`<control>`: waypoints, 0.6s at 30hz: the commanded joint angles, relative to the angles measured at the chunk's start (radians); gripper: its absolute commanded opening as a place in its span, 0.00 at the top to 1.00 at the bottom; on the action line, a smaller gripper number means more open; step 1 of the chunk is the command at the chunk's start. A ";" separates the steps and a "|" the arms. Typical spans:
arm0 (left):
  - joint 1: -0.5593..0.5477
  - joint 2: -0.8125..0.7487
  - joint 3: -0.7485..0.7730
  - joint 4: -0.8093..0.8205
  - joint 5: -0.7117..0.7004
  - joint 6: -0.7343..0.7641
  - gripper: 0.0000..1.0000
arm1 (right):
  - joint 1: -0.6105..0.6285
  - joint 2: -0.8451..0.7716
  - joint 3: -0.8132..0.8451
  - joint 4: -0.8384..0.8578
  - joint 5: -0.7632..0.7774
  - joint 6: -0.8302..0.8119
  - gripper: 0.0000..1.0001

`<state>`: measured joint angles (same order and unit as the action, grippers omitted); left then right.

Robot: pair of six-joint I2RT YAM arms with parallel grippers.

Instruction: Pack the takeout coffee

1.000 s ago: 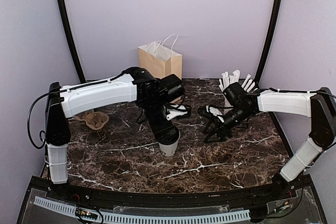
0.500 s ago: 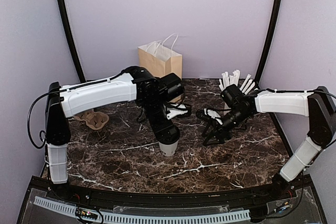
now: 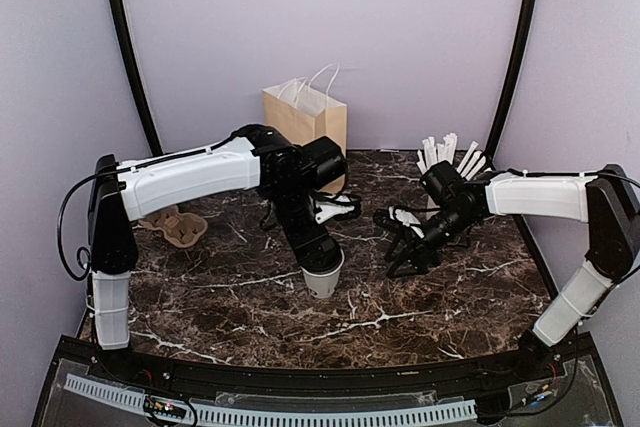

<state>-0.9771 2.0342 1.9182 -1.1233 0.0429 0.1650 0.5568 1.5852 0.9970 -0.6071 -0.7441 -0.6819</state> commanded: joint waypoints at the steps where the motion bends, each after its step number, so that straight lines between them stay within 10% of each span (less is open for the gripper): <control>1: 0.003 -0.002 0.037 -0.010 0.060 0.006 0.20 | 0.008 0.006 0.017 -0.010 -0.009 -0.016 0.45; 18: 0.001 0.007 0.018 -0.019 0.041 0.007 0.20 | 0.008 0.011 0.017 -0.013 -0.005 -0.021 0.45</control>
<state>-0.9771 2.0350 1.9354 -1.1233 0.0929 0.1650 0.5568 1.5860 0.9970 -0.6079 -0.7437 -0.6956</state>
